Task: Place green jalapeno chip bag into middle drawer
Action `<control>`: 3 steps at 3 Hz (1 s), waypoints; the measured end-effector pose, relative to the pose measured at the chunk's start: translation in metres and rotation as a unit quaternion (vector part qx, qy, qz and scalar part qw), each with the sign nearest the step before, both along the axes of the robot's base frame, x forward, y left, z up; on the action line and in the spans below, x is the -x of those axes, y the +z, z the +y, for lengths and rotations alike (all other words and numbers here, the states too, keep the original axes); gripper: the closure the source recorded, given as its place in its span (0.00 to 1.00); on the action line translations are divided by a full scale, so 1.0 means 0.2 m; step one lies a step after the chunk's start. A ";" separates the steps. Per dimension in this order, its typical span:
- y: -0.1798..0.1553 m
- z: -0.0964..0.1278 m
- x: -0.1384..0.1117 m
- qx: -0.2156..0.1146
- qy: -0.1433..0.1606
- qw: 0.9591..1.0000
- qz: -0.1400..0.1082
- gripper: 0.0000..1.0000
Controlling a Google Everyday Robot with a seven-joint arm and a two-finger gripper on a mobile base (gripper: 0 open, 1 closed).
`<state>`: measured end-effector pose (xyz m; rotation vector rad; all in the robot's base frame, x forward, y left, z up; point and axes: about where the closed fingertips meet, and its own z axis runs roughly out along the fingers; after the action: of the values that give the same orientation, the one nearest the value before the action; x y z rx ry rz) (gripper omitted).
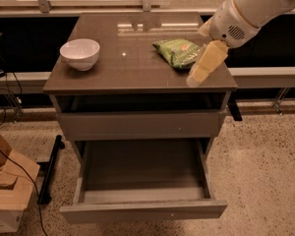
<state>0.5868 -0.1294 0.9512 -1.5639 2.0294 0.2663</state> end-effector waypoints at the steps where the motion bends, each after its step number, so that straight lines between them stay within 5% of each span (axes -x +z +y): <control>1: -0.07 0.07 -0.23 -0.054 -0.025 0.998 -0.019 0.00; 3: -0.19 0.06 -0.59 -0.099 -0.065 0.993 -0.025 0.00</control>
Offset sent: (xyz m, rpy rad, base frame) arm 0.1347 0.0210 -0.0298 0.2309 -0.0872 -0.1296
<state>0.7048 -0.1168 0.9142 -1.2992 1.9898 0.3623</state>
